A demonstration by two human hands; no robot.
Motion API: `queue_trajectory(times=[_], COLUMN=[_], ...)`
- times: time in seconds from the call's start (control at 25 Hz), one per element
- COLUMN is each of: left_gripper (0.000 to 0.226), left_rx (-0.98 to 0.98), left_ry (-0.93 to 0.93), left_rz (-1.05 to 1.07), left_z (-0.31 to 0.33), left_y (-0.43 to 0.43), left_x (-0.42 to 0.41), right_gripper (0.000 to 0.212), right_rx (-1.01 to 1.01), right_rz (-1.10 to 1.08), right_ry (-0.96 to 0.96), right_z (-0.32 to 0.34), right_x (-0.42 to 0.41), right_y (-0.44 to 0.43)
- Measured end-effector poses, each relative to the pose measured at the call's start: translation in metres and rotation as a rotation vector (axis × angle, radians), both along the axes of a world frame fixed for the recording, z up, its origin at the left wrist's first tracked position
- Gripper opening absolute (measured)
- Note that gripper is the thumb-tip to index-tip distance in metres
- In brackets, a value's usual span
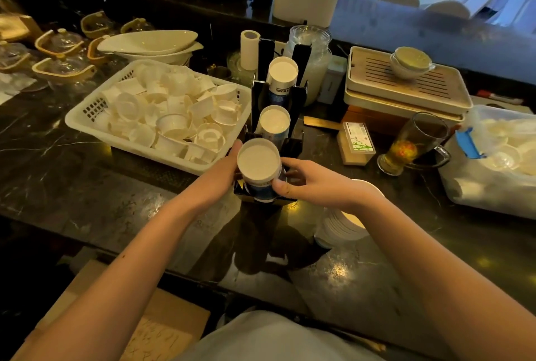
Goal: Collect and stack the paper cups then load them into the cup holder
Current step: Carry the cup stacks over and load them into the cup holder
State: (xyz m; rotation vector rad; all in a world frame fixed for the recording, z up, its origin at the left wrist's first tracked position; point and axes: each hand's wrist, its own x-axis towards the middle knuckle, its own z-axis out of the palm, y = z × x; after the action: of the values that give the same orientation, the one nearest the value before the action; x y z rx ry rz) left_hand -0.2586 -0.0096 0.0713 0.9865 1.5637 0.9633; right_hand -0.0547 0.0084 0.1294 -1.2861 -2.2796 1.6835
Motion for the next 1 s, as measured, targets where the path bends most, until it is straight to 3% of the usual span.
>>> queue_trajectory(times=[0.08, 0.16, 0.28, 0.44, 0.52, 1.0], left_gripper=[0.038, 0.035, 0.041, 0.059, 0.061, 0.047], left_rx=[0.072, 0.212, 0.39, 0.629, 0.662, 0.749], left_ry=[0.141, 0.08, 0.082, 0.448, 0.522, 0.589], left_rz=[-0.083, -0.103, -0.135, -0.246, -0.246, -0.21], left_z=[0.011, 0.022, 0.021, 0.019, 0.013, 0.015], left_y=[-0.013, -0.039, -0.058, -0.065, -0.057, -0.049], left_x=[0.001, 0.003, -0.003, 0.005, 0.008, 0.013], right_gripper=[0.062, 0.07, 0.066, 0.06, 0.059, 0.059], right_rx=[0.03, 0.079, 0.321, 0.732, 0.842, 0.844], right_rz=[0.0, -0.043, -0.1, 0.001, 0.053, 0.012], right_ry=[0.038, 0.048, 0.067, 0.002, -0.084, -0.008], right_z=[-0.006, -0.007, -0.001, -0.001, -0.009, -0.012], right_x=[0.001, 0.003, 0.005, 0.0, -0.004, 0.003], right_y=[-0.001, -0.005, -0.013, -0.02, -0.018, -0.018])
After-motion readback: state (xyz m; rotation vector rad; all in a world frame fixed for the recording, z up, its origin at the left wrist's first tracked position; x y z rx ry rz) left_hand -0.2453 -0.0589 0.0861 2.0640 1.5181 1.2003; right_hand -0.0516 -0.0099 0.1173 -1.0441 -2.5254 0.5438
